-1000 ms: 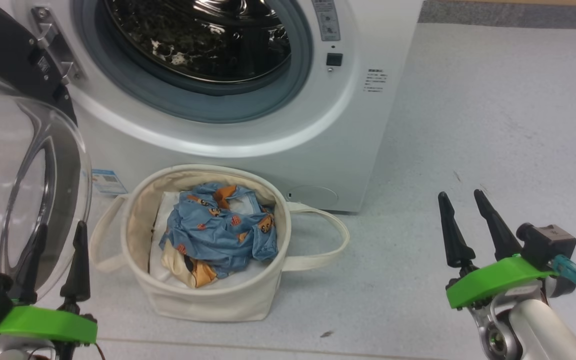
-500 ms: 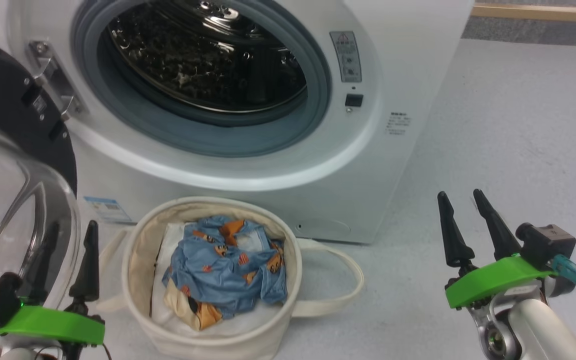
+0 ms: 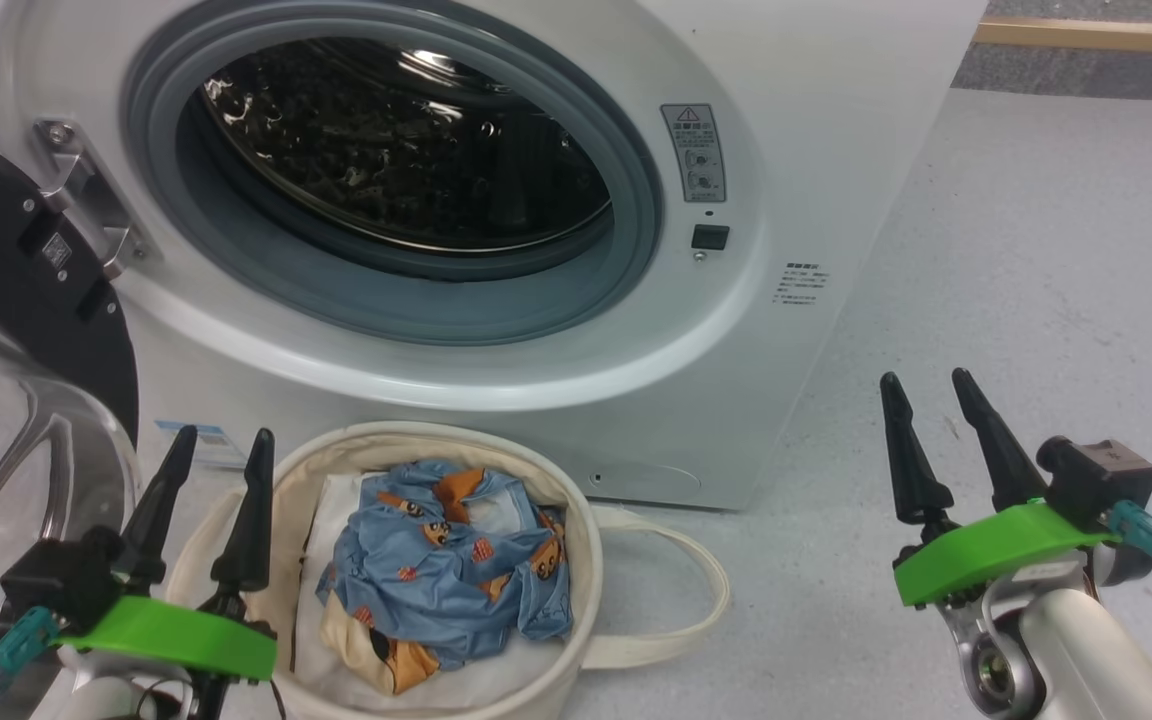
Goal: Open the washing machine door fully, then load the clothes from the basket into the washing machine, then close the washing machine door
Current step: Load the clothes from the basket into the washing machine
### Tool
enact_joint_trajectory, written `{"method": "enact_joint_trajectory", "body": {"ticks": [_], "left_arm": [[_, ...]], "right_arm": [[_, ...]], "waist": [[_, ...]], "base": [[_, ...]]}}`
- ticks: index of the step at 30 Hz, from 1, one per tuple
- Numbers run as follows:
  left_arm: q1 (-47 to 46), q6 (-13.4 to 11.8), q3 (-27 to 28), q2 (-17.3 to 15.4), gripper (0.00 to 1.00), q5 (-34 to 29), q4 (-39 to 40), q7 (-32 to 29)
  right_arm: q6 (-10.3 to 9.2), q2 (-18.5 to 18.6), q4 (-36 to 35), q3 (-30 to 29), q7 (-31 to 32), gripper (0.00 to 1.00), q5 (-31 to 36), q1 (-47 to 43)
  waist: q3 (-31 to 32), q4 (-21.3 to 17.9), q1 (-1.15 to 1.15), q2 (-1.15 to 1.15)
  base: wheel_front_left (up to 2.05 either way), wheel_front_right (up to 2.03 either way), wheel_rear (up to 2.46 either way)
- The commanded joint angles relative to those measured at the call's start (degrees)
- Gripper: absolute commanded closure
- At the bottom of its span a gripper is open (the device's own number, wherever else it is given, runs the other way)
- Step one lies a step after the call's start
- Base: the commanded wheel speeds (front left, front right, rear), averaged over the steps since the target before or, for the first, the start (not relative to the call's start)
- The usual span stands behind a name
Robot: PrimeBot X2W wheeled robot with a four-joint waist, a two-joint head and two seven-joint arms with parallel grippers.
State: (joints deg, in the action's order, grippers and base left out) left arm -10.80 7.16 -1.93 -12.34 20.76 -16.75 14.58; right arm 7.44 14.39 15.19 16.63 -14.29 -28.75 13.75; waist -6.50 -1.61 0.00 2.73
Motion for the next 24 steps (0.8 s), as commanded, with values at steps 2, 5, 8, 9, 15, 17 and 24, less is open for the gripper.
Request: {"method": "enact_joint_trajectory", "body": {"ticks": [2,5,8,9,15,17,24], "left_arm": [[-2.8,0.3,1.9,-1.1,0.00,-0.3,1.8,0.4],[-3.2,0.3,2.1,-0.8,0.00,0.7,1.2,0.4],[-3.7,0.3,2.2,-0.6,0.00,1.9,0.1,0.4],[-3.9,0.3,2.1,-0.6,0.00,2.2,-0.3,0.4],[-5.8,0.0,2.2,0.5,0.00,1.9,-2.2,0.4],[-6.6,0.0,1.8,1.4,0.00,1.2,-3.2,0.4],[-8.3,0.0,2.3,3.5,0.00,0.1,-4.0,0.4]], "right_arm": [[0.05,0.4,-1.5,0.6,-0.7,0.00,0.4,1.2],[0.05,0.4,-1.3,0.6,-0.7,0.00,0.4,1.2],[0.05,0.5,-1.2,0.5,-0.7,0.00,0.4,1.3],[0.05,0.5,-1.1,0.5,-0.7,0.00,0.4,1.3],[0.05,0.6,-1.2,0.1,-0.7,0.00,0.4,1.3],[0.05,0.7,-1.3,0.0,-0.7,0.00,0.5,1.2],[0.05,1.1,-1.7,-0.3,-0.7,0.00,0.6,1.6]], "waist": [[-0.2,-0.2,0.00,0.00],[-0.5,-0.4,0.00,0.00],[-0.8,-0.6,0.00,0.00],[-0.8,-0.6,0.00,0.00],[-1.8,-0.4,0.00,0.00],[-2.2,-0.3,0.00,0.00],[-3.3,-0.2,0.00,0.00]], "base": [[0.00,0.00,0.00],[0.00,0.00,0.00],[0.00,0.00,0.00],[0.00,0.00,0.00],[0.00,0.00,0.00],[0.00,0.00,0.00],[0.00,0.00,0.00]]}}
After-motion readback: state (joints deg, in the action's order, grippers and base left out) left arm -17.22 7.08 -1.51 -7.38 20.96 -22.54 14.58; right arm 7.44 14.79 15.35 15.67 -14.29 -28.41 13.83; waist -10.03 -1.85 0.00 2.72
